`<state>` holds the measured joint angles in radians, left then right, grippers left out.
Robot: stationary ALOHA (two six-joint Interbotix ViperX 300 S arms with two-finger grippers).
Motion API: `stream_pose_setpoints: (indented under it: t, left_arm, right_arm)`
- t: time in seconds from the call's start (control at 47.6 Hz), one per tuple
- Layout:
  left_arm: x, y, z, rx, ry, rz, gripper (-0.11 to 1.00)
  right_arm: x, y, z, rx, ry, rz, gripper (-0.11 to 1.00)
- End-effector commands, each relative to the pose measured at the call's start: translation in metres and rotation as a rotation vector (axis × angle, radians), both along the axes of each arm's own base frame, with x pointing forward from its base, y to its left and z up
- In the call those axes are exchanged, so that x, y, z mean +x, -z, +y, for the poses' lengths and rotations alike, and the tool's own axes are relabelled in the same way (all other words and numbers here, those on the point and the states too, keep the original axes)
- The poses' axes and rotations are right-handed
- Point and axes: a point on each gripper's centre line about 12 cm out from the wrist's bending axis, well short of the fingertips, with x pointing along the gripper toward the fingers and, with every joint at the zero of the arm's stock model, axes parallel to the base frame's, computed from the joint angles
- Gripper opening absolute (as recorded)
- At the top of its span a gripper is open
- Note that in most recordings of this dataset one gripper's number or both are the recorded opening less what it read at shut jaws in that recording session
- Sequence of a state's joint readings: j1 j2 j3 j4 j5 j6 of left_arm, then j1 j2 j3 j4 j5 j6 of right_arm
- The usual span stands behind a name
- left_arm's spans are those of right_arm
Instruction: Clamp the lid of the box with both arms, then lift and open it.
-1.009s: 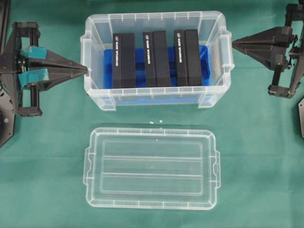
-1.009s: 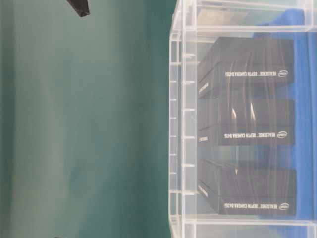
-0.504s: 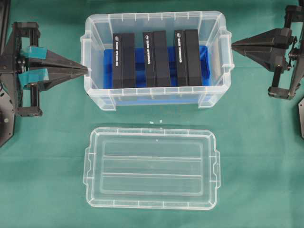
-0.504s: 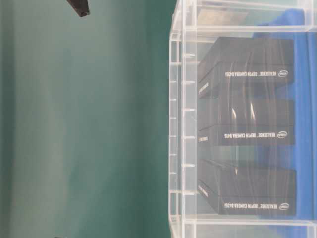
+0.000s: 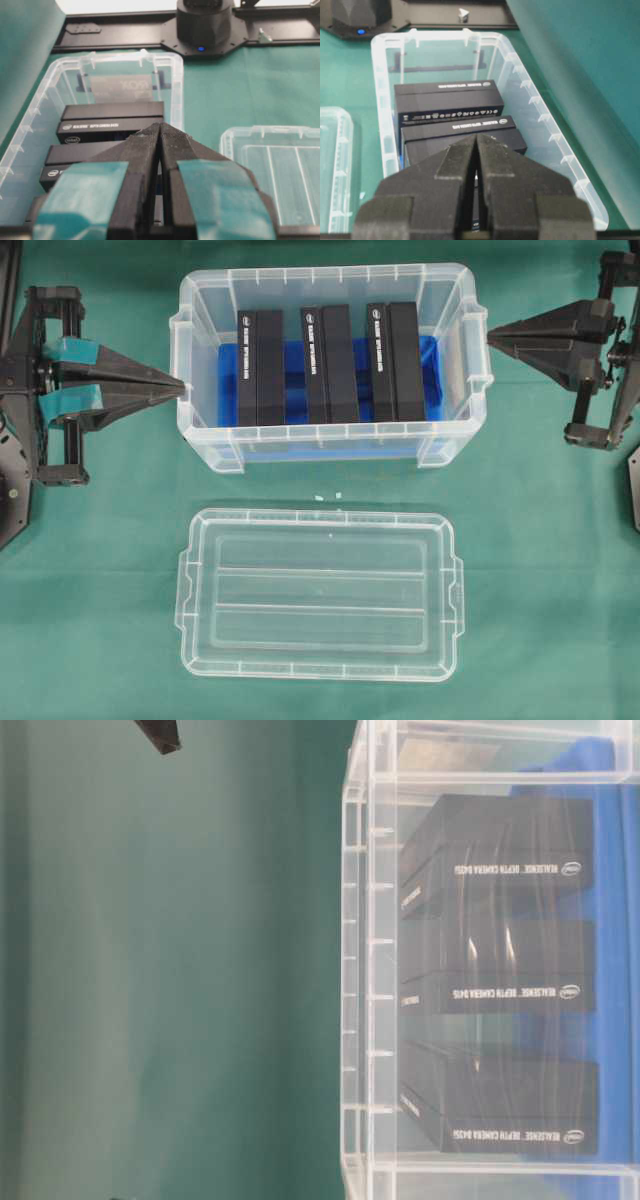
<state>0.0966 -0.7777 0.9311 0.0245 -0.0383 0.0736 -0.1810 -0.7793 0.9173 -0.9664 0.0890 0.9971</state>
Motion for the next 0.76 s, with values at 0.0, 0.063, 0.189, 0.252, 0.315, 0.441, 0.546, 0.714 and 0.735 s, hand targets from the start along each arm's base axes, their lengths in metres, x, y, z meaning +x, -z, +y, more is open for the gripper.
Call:
stream_pose_setpoints:
  t: [0.0, 0.063, 0.189, 0.252, 0.315, 0.441, 0.546, 0.714, 0.735]
  left_arm:
    - [0.0005, -0.0060, -0.0007, -0.001, 0.003, -0.019, 0.01]
    - [0.0005, -0.0060, -0.0007, 0.000, 0.003, -0.018, 0.01]
    - [0.0005, -0.0060, -0.0007, 0.000, 0.003, -0.018, 0.01]
    - [0.0005, -0.0060, -0.0007, 0.000, 0.003, -0.018, 0.01]
    - [0.0005, -0.0060, -0.0007, 0.000, 0.003, -0.018, 0.01]
    - [0.0005, -0.0060, -0.0007, 0.000, 0.003, -0.018, 0.01]
    - [0.0005, -0.0060, -0.0007, 0.000, 0.003, -0.018, 0.01]
    - [0.0005, -0.0060, -0.0007, -0.001, 0.003, -0.019, 0.01]
    - [0.0005, -0.0060, -0.0007, 0.000, 0.003, -0.018, 0.01]
  right_arm:
    - [0.0013, -0.0045, 0.0009, -0.002, -0.008, -0.013, 0.00]
    - [0.0010, -0.0049, 0.0010, -0.002, -0.008, -0.015, 0.00]
    - [0.0010, -0.0049, 0.0010, -0.002, -0.008, -0.015, 0.00]
    - [0.0010, -0.0049, 0.0010, -0.002, -0.008, -0.015, 0.00]
    - [0.0010, -0.0049, 0.0010, -0.002, -0.008, -0.015, 0.00]
    - [0.0012, -0.0056, 0.0013, -0.002, -0.009, -0.016, 0.00]
    - [0.0011, -0.0049, 0.0013, -0.002, -0.009, -0.015, 0.00]
    - [0.0007, -0.0055, 0.0026, -0.002, -0.013, -0.016, 0.00]
    - [0.0008, -0.0055, 0.0030, -0.002, -0.015, -0.016, 0.00]
